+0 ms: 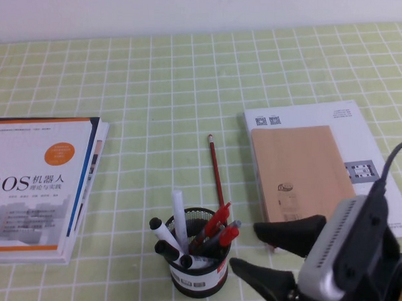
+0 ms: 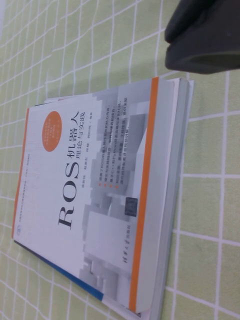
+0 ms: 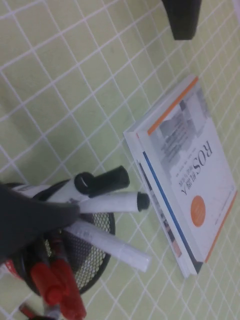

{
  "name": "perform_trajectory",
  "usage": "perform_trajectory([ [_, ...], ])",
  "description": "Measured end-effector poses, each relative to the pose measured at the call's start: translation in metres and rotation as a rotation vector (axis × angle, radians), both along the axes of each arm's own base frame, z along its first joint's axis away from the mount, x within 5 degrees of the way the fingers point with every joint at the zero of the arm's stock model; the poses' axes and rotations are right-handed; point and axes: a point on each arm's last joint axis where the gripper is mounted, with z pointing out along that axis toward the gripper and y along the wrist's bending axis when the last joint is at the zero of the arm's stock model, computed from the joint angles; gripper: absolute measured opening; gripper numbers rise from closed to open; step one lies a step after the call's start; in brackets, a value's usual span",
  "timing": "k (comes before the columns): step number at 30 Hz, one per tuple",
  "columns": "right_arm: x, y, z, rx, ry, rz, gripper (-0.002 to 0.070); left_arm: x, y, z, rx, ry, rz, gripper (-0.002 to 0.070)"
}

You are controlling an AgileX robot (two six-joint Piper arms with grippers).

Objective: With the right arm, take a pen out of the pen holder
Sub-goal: 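Take a marker out of the pen holder and lay it on the table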

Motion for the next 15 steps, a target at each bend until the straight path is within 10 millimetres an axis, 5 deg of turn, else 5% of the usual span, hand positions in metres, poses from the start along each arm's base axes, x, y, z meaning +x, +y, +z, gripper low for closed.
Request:
perform_trajectory([
  [15,0.005,0.049,-0.034,0.040,-0.194,0.073,0.0354,0.000,0.000,0.000,0.000,0.000,0.000,-0.0008],
])
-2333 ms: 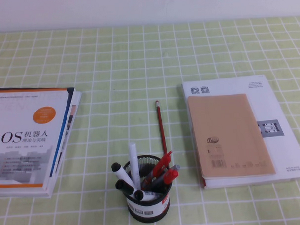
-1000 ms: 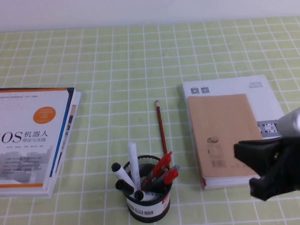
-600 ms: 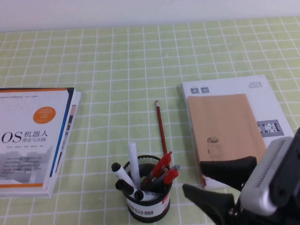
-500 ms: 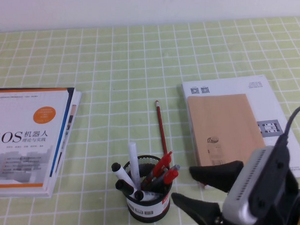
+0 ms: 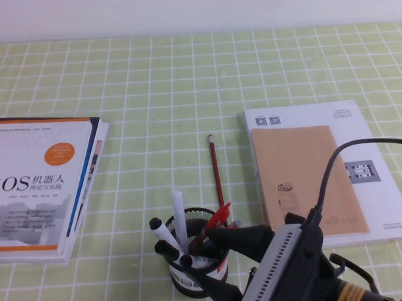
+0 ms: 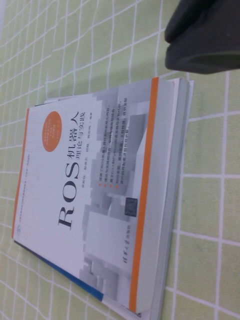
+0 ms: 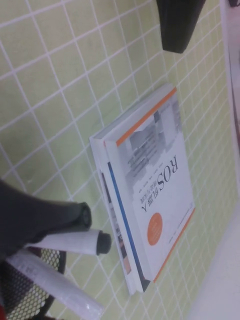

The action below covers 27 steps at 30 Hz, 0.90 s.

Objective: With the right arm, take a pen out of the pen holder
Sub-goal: 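Take a marker out of the pen holder and lay it on the table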

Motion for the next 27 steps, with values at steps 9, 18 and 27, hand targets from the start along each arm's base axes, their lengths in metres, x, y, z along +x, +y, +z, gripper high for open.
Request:
perform_trajectory([
  [9,-0.003,0.005,-0.003,0.015,0.020,0.054,0.0355,0.000,0.000,0.000,0.000,0.000,0.000,-0.0008],
  [18,-0.002,0.008,-0.013,-0.013,0.034,0.057,0.0355,0.000,0.000,0.000,0.000,0.000,0.000,-0.0008],
  [27,0.005,0.013,-0.026,0.012,0.046,0.001,0.0355,0.000,0.000,0.000,0.000,0.000,0.000,-0.0008],
])
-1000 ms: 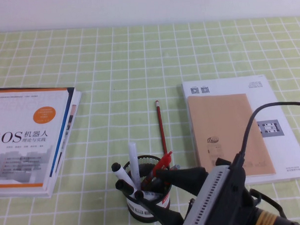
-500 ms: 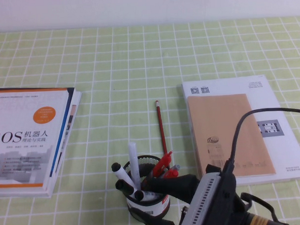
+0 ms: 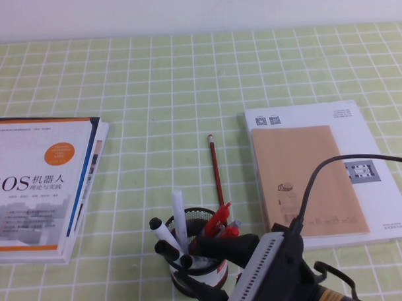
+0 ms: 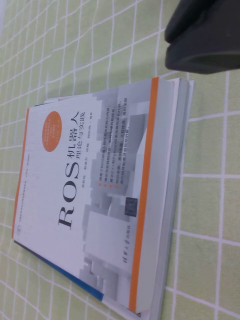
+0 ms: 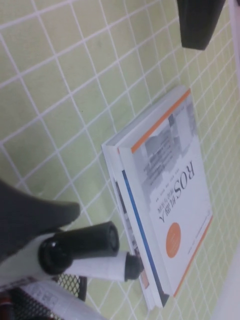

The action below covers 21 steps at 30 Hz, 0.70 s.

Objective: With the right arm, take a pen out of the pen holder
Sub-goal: 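Take a marker out of the pen holder and lay it on the table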

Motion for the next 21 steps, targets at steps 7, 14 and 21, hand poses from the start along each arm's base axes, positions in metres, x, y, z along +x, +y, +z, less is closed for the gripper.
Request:
perform_trajectory([
  [7,0.002,0.001,-0.005,-0.005,0.004,-0.012,0.0355,0.000,0.000,0.000,0.000,0.000,0.000,-0.0008],
  [14,0.004,0.002,-0.011,-0.013,0.015,-0.030,0.0356,0.000,0.000,0.000,0.000,0.000,0.000,-0.0008],
  [21,0.007,0.005,-0.013,-0.012,0.006,-0.054,0.0355,0.000,0.000,0.000,0.000,0.000,0.000,-0.0008],
])
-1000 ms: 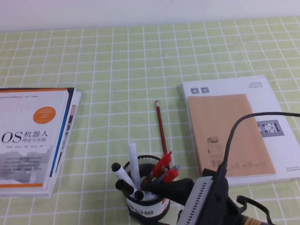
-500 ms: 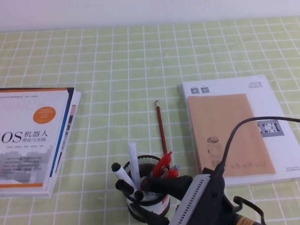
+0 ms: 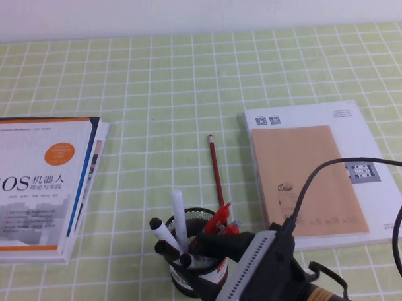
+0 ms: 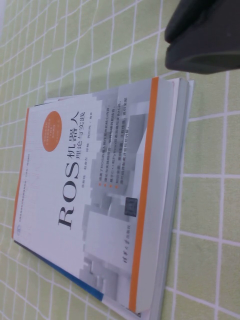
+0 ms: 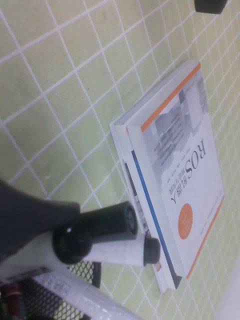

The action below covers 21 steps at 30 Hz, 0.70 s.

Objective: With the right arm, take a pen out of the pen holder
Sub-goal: 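Take a marker out of the pen holder and lay it on the table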

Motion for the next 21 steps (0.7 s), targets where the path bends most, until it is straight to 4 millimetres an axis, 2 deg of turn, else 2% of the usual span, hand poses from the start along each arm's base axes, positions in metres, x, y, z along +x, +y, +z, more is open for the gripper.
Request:
perform_trajectory([
  [14,0.0033,0.0046,-0.0022,-0.004,-0.002,-0.013,0.0353,0.0000,0.0000,0.0000,0.000,0.000,0.000,-0.0008],
  [21,0.0034,0.0046,-0.0028,-0.006,-0.001,-0.014,0.0281,0.0000,0.0000,0.0000,0.000,0.000,0.000,-0.0008],
])
